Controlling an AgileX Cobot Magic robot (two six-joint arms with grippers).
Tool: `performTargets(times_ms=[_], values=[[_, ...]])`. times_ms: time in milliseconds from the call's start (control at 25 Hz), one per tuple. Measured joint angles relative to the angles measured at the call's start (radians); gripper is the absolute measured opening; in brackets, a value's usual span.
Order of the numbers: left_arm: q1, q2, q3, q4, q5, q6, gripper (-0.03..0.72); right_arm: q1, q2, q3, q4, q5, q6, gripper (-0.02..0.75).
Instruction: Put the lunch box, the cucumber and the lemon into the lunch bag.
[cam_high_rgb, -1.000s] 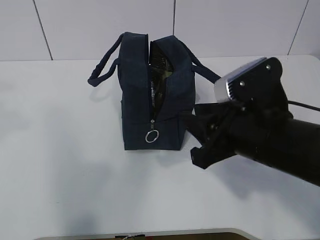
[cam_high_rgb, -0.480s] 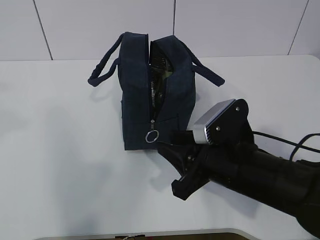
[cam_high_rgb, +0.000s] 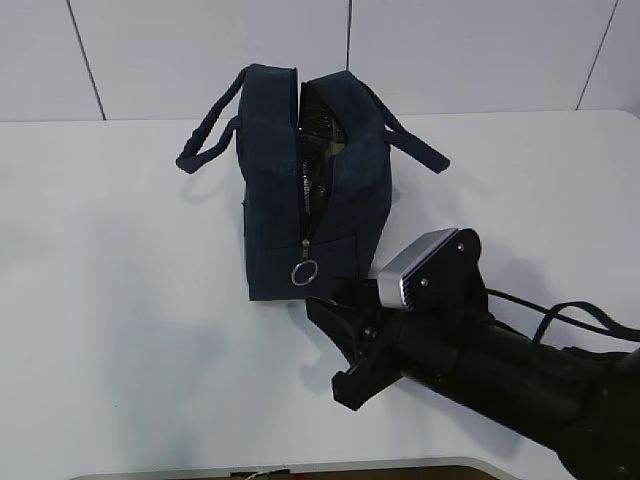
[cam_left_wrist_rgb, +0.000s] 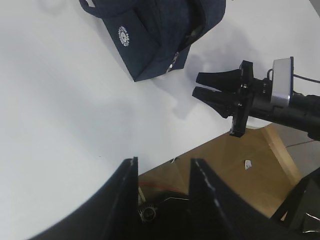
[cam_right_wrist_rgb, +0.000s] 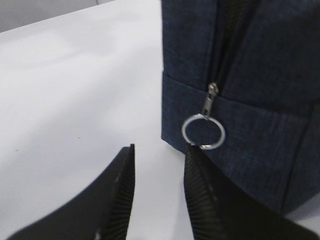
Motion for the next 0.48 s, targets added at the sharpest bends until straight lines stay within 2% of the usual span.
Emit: performTargets(times_ms=[200, 480], values=[[0.000, 0.000, 0.000, -0.002, 0.000, -0.006, 0.249, 0.000, 0.043, -0.002, 0.054, -0.058, 0.000, 0.280], [0.000, 0.000, 0.000, -0.002, 0.000, -0.006, 0.249, 0.000, 0.044, -0.048, 0.061, -0.050, 0.000, 0.281]])
